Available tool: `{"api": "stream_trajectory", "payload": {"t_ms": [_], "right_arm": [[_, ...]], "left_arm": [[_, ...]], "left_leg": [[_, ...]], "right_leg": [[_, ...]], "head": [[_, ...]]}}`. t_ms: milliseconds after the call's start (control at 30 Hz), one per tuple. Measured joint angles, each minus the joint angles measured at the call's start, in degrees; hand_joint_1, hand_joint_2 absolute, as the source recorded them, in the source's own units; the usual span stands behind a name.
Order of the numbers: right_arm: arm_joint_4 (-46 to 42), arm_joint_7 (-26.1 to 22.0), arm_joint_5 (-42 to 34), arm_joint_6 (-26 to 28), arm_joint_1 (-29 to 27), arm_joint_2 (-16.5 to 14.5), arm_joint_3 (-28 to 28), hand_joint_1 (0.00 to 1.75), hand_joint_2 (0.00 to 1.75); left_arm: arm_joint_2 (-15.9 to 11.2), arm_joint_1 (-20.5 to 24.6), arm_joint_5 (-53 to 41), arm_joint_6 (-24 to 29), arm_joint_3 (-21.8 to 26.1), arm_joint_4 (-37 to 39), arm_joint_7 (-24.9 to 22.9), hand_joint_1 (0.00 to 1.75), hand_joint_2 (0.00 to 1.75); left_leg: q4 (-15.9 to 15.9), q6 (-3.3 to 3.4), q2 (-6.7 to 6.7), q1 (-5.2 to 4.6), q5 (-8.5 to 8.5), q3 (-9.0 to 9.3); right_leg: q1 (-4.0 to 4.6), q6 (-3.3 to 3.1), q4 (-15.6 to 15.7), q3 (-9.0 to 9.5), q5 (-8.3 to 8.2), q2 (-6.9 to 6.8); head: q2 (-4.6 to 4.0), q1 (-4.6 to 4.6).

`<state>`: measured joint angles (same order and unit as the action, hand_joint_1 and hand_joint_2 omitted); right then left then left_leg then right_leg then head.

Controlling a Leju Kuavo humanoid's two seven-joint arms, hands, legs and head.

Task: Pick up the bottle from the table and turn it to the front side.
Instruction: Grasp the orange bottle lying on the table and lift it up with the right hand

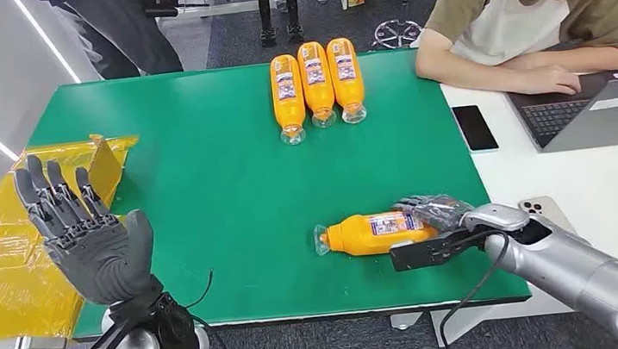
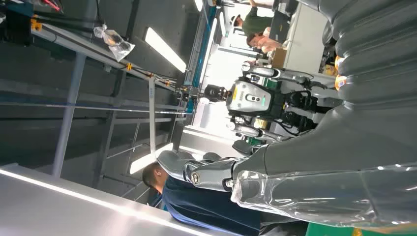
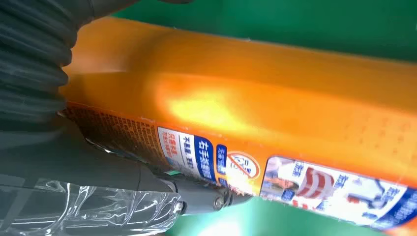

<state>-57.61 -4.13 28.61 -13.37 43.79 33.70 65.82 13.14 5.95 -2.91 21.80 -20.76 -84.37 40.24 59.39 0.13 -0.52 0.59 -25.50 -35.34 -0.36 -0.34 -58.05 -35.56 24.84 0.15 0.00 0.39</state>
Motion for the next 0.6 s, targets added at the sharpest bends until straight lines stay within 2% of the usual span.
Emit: {"api": "stream_trajectory", "payload": {"t_ms": [33,67,133,400,533,600], "right_arm": [[0.0,0.2,0.1,0.4,-0.2,0.0,0.0,0.56,1.75],[0.1,0.2,0.3,0.8,-0.4,-0.1,0.0,0.84,1.75],[0.2,0.5,0.9,2.4,-1.1,-0.2,-0.1,1.66,1.75],[0.7,1.4,5.1,10.5,-5.2,-2.0,-4.0,1.74,1.75],[0.4,1.2,9.7,18.5,-9.5,-5.5,-9.6,1.75,1.75],[-0.5,0.0,11.2,24.4,-12.2,-8.1,-13.5,1.75,1.75]], "left_arm": [[0.0,0.0,0.0,0.0,0.0,0.0,0.0,0.0,1.75],[0.0,0.0,0.0,0.0,0.0,0.0,0.0,0.0,1.75],[0.0,0.0,-0.1,0.1,-0.1,0.0,0.0,0.0,1.75],[0.0,0.0,-0.8,0.3,-0.2,0.0,0.0,0.0,1.75],[0.1,0.0,-1.3,-2.7,-0.2,0.9,-0.6,0.0,1.75],[0.2,0.1,-1.7,-5.3,-0.2,1.9,-2.0,0.0,1.75]], "left_leg": [[0.0,0.0,0.0,0.0,0.0,0.01],[0.0,0.0,0.0,0.0,0.0,0.01],[0.0,0.0,0.01,0.0,0.0,0.05],[0.0,-0.01,0.04,0.02,-0.02,0.19],[0.0,-0.02,0.03,0.02,0.0,0.16],[0.0,-0.03,0.01,0.02,0.01,0.12]], "right_leg": [[0.0,0.0,0.0,0.0,0.0,0.0],[0.0,0.0,0.0,0.01,0.0,0.01],[0.0,0.0,0.0,0.03,0.0,0.02],[0.02,0.01,0.0,0.18,0.01,0.05],[0.02,0.0,0.0,0.17,0.0,0.03],[0.02,0.0,0.0,0.12,0.0,0.03]], "head": [[0.0,0.0],[-0.01,0.0],[-0.01,0.0],[0.0,0.01],[0.0,0.01],[0.0,0.01]]}}
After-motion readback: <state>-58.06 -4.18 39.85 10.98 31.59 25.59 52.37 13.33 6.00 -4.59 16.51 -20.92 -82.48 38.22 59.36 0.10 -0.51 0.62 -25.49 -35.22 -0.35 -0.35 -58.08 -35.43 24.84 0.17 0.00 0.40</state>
